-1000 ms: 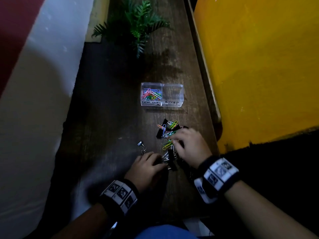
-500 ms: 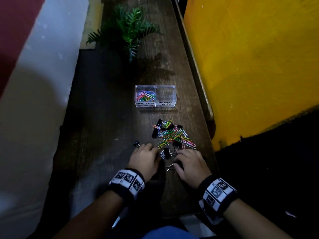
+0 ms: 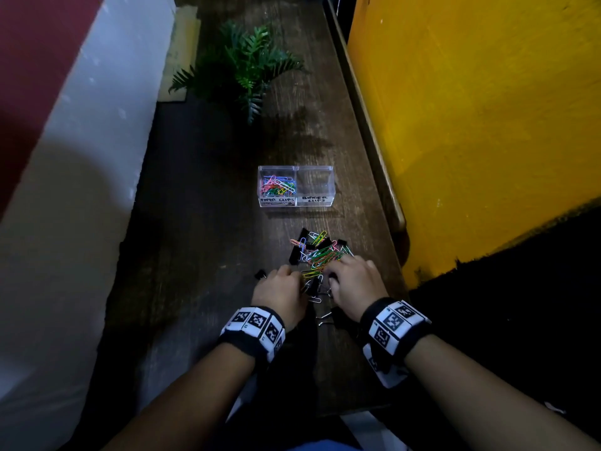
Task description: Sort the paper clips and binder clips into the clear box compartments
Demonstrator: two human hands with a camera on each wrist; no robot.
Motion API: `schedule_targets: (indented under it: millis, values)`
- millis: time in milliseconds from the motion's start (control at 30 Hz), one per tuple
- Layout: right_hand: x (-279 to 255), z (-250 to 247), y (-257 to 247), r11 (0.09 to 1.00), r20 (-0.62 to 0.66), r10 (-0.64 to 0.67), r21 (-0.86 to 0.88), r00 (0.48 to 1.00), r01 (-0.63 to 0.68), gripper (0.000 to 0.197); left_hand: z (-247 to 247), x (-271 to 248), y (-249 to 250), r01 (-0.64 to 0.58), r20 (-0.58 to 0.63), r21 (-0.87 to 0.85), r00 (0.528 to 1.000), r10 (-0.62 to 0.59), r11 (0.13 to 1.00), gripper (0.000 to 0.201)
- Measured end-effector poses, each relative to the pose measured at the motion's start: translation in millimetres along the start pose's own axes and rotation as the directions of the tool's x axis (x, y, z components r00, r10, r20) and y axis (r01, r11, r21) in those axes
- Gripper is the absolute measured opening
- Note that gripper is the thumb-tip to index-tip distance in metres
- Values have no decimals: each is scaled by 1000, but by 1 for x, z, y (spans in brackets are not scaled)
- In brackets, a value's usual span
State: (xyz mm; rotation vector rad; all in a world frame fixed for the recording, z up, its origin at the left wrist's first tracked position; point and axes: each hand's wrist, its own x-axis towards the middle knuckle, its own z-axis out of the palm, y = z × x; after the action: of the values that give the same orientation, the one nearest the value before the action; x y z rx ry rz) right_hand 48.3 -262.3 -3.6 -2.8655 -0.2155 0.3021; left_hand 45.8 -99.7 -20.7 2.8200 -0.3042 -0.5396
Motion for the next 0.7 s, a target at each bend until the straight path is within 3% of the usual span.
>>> schedule_targets:
  millis: [133,233,500,700]
  values:
    - [0,4,0,984,110,-176,-21,978,179,41,3,1,2,6,7,-13,1000,-6,1000,38]
    - [2,3,-1,971,170,-215,-65,962,228,39,1,4,-1,17,16,-40,1000,-17,999,29]
    - [-14,4,3,943,90,-314,-86,945,321,33,2,7,-5,20,73,-39,997,-17,999,28]
    - [-28,14,9,908,120,-377,-147,918,392,29,0,10,-6,26,74,-43,997,-23,999,25]
